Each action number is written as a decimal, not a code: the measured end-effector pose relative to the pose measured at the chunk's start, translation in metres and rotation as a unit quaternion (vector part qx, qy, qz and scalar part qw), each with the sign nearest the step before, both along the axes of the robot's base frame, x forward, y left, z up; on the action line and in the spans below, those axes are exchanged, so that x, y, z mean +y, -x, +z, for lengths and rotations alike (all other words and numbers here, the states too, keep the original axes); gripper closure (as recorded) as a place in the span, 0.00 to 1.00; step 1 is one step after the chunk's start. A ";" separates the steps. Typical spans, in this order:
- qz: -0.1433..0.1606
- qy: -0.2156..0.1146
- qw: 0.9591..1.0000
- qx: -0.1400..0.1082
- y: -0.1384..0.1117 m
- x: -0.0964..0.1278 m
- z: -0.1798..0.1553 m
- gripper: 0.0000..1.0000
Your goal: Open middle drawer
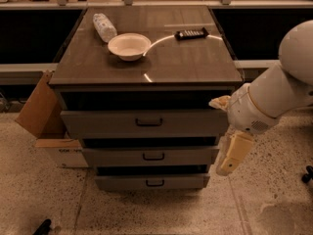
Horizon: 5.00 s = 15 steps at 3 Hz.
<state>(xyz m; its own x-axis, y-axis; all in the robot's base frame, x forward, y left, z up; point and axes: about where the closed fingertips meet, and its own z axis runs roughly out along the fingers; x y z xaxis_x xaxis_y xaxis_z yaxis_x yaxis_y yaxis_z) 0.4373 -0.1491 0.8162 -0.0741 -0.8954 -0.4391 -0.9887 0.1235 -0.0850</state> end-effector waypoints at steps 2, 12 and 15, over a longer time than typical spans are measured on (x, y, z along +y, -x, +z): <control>0.017 0.037 0.999 -0.008 -0.024 0.003 -0.105 0.00; 0.081 -0.014 0.995 -0.064 -0.106 0.029 -0.354 0.00; 0.099 -0.017 0.993 -0.065 -0.132 0.033 -0.373 0.00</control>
Offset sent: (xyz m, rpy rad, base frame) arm 0.0448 0.0027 -0.1808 -0.0961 -0.0308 0.0508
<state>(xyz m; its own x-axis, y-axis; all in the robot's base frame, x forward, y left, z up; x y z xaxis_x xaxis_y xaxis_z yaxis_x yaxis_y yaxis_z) 0.5690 -0.1165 0.4432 0.1604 -0.8715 -0.4634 -0.9750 -0.0668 -0.2118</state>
